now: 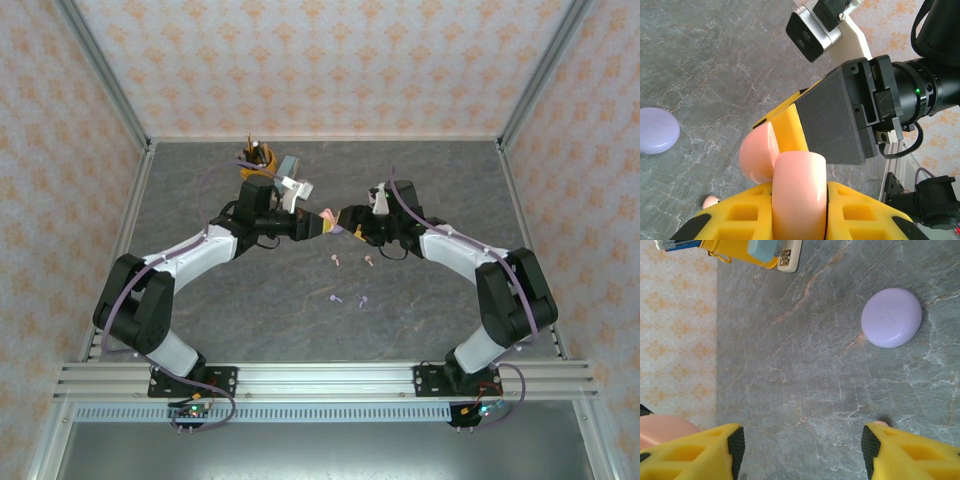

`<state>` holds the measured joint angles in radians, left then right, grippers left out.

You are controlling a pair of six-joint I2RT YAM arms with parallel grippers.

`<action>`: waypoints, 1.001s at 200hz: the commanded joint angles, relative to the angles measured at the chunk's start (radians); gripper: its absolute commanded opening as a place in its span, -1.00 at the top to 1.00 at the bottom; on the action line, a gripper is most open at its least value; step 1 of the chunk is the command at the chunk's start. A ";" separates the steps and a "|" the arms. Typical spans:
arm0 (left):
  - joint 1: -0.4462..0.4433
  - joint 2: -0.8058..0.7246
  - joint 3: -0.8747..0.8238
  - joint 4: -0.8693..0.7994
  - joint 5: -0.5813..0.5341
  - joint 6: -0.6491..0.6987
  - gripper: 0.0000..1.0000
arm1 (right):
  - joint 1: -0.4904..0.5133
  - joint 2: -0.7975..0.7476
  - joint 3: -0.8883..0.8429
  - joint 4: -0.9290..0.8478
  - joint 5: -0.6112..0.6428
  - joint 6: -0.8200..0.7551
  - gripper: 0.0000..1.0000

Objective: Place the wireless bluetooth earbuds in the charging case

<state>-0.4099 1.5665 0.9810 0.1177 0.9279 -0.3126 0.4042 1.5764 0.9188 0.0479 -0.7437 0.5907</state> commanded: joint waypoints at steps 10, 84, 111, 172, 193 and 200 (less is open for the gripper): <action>-0.008 -0.016 0.013 0.040 0.005 0.011 1.00 | -0.041 -0.105 -0.066 0.044 0.078 0.125 -0.26; -0.010 0.003 0.037 0.099 0.106 -0.033 1.00 | -0.045 -0.237 -0.136 0.154 -0.113 0.090 -0.21; -0.016 0.000 0.058 0.091 0.140 -0.035 1.00 | -0.045 -0.255 -0.164 0.204 -0.176 0.046 -0.11; -0.035 -0.007 0.122 -0.026 0.192 0.024 1.00 | -0.047 -0.257 -0.137 0.202 -0.267 -0.060 0.04; -0.039 -0.001 0.137 -0.052 0.196 0.036 1.00 | -0.047 -0.255 -0.120 0.167 -0.275 -0.090 0.09; -0.041 0.000 0.138 -0.056 0.196 0.037 1.00 | -0.048 -0.255 -0.117 0.160 -0.277 -0.096 0.10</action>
<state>-0.4389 1.5669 1.0740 0.1040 1.0794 -0.3115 0.3565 1.3403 0.7650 0.2058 -0.9737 0.5652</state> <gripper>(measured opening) 0.215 0.458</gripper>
